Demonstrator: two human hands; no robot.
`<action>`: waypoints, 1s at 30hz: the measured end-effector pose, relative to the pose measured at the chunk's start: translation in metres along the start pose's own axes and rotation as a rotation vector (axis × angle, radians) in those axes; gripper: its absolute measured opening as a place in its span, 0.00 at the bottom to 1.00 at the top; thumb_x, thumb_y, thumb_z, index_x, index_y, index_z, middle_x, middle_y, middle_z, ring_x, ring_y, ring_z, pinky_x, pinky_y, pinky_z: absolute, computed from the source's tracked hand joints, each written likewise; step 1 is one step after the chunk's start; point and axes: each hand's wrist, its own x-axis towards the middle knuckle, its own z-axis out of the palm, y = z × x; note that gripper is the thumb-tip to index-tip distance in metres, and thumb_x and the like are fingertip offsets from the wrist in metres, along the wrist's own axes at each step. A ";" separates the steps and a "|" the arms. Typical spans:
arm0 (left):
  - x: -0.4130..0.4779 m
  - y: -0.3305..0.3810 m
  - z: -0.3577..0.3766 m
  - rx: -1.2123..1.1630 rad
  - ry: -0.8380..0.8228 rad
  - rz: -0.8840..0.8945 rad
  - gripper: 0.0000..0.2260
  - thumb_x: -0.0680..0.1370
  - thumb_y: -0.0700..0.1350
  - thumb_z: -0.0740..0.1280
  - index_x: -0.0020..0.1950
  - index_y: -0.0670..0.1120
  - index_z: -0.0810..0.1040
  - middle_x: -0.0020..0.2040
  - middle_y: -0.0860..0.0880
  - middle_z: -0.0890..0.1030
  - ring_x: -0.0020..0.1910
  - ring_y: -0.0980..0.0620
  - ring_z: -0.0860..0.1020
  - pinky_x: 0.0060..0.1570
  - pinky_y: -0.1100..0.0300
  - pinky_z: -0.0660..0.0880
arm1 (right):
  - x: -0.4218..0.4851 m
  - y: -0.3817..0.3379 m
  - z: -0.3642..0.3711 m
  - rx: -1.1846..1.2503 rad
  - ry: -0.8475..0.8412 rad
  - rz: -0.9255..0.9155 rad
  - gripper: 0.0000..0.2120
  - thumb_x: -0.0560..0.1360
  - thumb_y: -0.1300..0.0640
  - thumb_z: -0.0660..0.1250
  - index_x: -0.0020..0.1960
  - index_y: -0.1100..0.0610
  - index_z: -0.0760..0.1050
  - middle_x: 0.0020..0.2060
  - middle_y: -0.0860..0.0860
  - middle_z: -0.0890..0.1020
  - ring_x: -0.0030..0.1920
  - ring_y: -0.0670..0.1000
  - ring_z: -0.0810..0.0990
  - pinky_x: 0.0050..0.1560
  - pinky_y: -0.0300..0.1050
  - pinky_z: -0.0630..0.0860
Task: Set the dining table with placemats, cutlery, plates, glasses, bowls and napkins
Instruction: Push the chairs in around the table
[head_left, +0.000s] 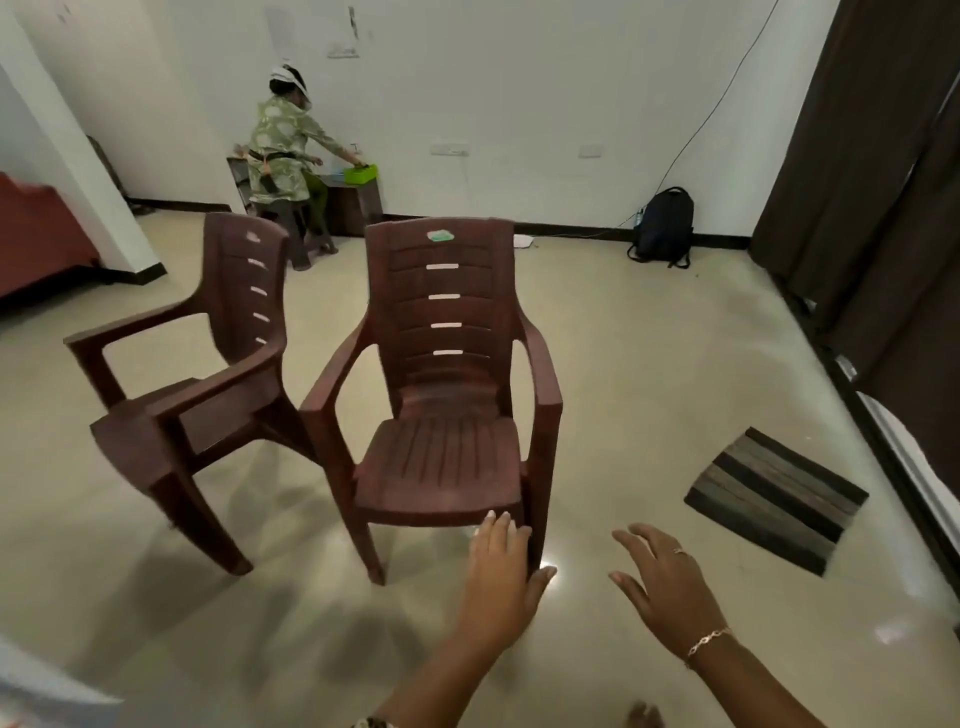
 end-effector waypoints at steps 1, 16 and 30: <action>0.027 0.007 0.004 0.009 0.008 0.008 0.27 0.74 0.61 0.53 0.63 0.46 0.76 0.67 0.45 0.73 0.70 0.41 0.68 0.67 0.51 0.65 | 0.020 0.016 0.001 -0.008 0.010 -0.017 0.17 0.68 0.46 0.66 0.52 0.54 0.79 0.46 0.53 0.82 0.44 0.53 0.83 0.35 0.45 0.80; 0.385 0.099 0.045 -0.114 0.113 -0.009 0.20 0.74 0.53 0.64 0.59 0.40 0.78 0.60 0.39 0.78 0.65 0.35 0.72 0.60 0.45 0.71 | 0.336 0.262 0.011 -0.085 0.071 -0.291 0.26 0.53 0.48 0.82 0.49 0.52 0.80 0.42 0.48 0.81 0.38 0.48 0.83 0.31 0.40 0.79; 0.725 0.052 -0.003 -0.163 0.532 -0.326 0.23 0.76 0.53 0.57 0.61 0.37 0.75 0.62 0.36 0.75 0.67 0.35 0.69 0.63 0.42 0.68 | 0.724 0.326 0.062 0.050 0.062 -0.597 0.20 0.61 0.52 0.77 0.51 0.56 0.78 0.44 0.52 0.81 0.40 0.54 0.82 0.34 0.44 0.79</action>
